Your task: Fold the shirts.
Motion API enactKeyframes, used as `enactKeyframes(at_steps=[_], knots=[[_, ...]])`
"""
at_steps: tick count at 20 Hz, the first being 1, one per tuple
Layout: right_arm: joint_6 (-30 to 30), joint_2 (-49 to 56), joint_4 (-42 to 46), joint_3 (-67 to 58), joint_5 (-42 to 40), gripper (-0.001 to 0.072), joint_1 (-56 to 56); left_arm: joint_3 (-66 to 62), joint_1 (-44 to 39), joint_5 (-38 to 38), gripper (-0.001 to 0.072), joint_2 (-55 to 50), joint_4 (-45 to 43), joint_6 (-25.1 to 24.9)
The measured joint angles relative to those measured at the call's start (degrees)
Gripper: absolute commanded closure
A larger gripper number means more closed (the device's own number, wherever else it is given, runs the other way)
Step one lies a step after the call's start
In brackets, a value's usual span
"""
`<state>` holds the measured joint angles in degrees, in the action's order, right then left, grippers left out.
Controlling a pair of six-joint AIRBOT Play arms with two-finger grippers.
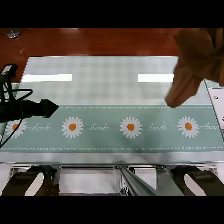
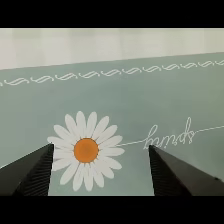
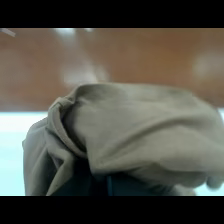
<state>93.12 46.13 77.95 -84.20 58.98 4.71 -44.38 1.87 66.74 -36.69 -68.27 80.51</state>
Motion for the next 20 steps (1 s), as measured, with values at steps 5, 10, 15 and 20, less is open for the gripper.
enactKeyframes(at_steps=[5,10,15,20], knots=[[0.6,2.9,3.7,-3.0,2.2,0.0682,13.0,1.6,0.4,-0.3,0.0007,3.3,0.3,-0.2],[1.0,16.2,-0.2,3.8,2.4,0.0682,27.3,2.6,0.5,-5.2,0.0007,3.8,0.3,0.8],[0.8,36.2,-9.0,6.6,-4.1,0.0319,38.6,2.9,0.3,-7.5,0.0007,2.1,0.4,1.0],[-2.5,42.7,-16.9,2.6,2.0,0.0086,35.8,3.0,0.3,-7.1,0.0007,-3.3,0.6,2.3]])
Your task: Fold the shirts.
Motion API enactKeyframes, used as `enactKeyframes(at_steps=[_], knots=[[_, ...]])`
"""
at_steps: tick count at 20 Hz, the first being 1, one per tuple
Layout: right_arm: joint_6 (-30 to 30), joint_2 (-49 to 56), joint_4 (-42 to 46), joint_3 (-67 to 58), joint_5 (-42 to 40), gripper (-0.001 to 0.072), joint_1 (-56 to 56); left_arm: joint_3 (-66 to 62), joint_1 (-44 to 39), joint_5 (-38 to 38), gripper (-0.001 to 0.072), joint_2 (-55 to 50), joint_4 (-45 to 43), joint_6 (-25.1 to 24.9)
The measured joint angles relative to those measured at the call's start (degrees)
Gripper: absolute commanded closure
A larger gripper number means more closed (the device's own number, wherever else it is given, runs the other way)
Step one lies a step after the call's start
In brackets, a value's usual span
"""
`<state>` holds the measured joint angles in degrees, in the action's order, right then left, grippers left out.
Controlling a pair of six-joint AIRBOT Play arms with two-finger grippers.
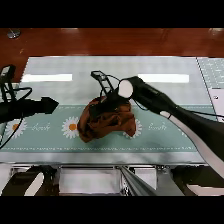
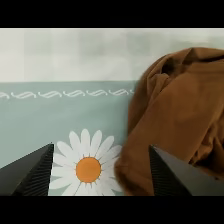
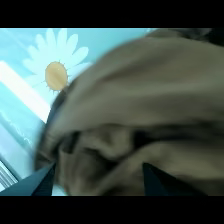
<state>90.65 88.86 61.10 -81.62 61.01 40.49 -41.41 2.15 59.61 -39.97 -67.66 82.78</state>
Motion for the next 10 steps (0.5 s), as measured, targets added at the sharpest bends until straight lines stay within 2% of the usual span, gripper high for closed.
enactKeyframes(at_steps=[5,7,10], knots=[[-0.1,-13.2,9.0,-2.1,12.3,0.0086,-21.6,1.7,3.1,2.8,0.0008,-8.9,1.6,-0.2],[1.4,-21.5,11.5,5.4,13.4,0.0087,-32.3,5.1,4.8,5.3,0.0008,-13.1,7.7,-4.5],[2.9,-34.3,9.1,25.5,10.4,0.0095,-44.7,12.1,4.9,8.3,0.0008,-16.7,19.5,-12.0]])
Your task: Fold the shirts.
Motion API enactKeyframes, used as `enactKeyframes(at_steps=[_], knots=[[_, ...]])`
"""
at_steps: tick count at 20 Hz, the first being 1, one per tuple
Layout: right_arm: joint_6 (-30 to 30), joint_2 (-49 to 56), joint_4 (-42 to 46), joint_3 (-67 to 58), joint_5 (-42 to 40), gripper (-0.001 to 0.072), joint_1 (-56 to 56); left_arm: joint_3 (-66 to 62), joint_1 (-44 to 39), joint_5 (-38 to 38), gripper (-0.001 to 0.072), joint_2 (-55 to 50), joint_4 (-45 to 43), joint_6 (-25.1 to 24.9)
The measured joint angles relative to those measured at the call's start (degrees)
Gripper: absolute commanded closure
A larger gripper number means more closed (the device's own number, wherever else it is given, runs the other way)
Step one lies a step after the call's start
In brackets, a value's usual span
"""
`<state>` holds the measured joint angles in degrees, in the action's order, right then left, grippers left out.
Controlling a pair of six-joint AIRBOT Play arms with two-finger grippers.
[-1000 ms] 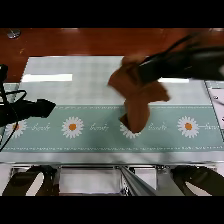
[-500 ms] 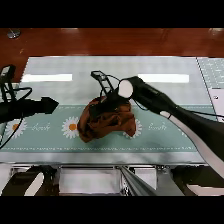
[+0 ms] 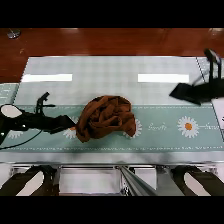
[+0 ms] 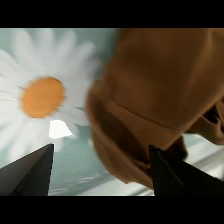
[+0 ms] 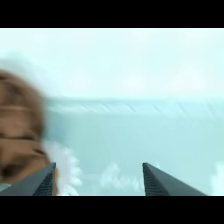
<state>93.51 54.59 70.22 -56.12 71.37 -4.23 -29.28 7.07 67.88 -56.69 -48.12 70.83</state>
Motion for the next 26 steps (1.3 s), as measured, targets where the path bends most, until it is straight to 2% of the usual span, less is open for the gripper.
enactKeyframes(at_steps=[3,4,5,6,11,18,19,20,21,24,26], knots=[[0.2,-8.8,-7.4,19.1,-5.2,0.0096,-4.6,5.0,-2.2,-2.2,0.0014,-1.4,7.6,-3.5],[0.1,-10.4,-10.8,24.3,-6.8,0.0096,-4.6,6.0,-3.6,-3.7,0.0140,-1.9,9.6,-4.3],[-0.2,-11.3,-14.0,28.4,-8.9,0.0096,-3.6,6.6,-5.3,-5.4,0.0563,-2.3,11.8,-5.1],[-0.3,-11.6,-16.3,31.2,-10.9,0.0096,-2.2,7.0,-6.9,-6.6,0.0691,-2.7,13.8,-6.1],[-0.8,-6.7,-26.1,36.0,-20.0,0.0096,9.8,4.6,-10.3,-10.2,0.0691,-3.7,19.0,-10.2],[-3.3,10.6,-29.7,26.8,-23.7,0.0099,22.4,0.9,-10.6,-9.4,0.0691,-3.9,20.7,-11.4],[-3.7,13.0,-29.9,25.2,-23.3,0.0186,23.8,0.7,-10.6,-9.4,0.0691,-3.9,20.7,-11.5],[-4.1,15.5,-30.1,23.3,-23.1,0.0379,25.0,0.6,-10.6,-9.3,0.0691,-3.9,20.7,-11.5],[-4.3,17.6,-29.9,21.7,-22.9,0.0691,26.0,0.6,-10.6,-9.4,0.0691,-3.9,20.8,-11.5],[-6.0,21.7,-29.2,15.4,-21.0,0.0682,27.0,-1.0,-9.1,-8.8,0.0691,-3.7,20.8,-11.6],[-6.3,21.2,-25.3,8.6,-17.5,0.0683,25.3,-5.3,-5.2,-7.7,0.0691,-2.7,20.9,-10.8]])
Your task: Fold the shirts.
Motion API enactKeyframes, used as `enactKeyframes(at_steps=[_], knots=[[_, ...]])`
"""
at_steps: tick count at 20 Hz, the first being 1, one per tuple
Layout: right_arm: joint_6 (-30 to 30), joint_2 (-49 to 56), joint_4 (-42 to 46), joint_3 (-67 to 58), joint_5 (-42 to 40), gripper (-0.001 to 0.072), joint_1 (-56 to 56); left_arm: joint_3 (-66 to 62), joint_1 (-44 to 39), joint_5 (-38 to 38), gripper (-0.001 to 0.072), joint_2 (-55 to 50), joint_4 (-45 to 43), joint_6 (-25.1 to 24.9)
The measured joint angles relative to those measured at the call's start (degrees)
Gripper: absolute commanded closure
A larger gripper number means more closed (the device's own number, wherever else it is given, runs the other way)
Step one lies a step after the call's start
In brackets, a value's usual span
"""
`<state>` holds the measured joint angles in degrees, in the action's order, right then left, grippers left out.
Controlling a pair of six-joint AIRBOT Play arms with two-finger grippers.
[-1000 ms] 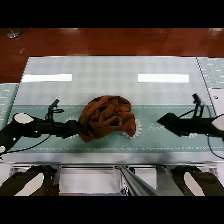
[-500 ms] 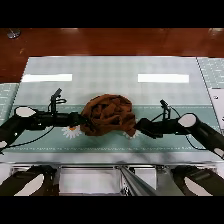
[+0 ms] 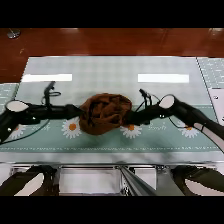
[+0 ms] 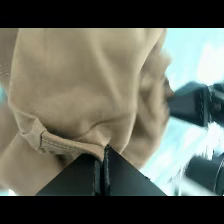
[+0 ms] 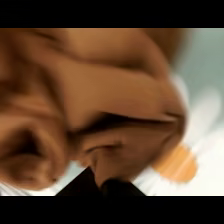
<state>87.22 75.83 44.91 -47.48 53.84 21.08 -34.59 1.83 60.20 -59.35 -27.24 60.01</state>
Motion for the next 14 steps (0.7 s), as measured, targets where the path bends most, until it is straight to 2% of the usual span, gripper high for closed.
enactKeyframes(at_steps=[4,9,11,14], knots=[[3.8,-5.1,12.0,-22.6,6.5,0.0683,-6.9,-16.7,9.4,1.5,0.0691,3.7,0.1,3.5],[4.1,-12.6,21.0,-53.4,14.8,0.0683,-11.6,-43.7,17.9,0.8,0.0692,6.8,0.5,5.9],[3.5,-16.9,23.9,-61.2,17.1,0.0683,-12.2,-52.7,21.7,0.4,0.0691,8.2,0.5,6.3],[2.7,-24.0,27.0,-66.2,20.3,0.0683,-12.5,-61.3,28.3,0.4,0.0691,11.9,-0.6,6.7]])
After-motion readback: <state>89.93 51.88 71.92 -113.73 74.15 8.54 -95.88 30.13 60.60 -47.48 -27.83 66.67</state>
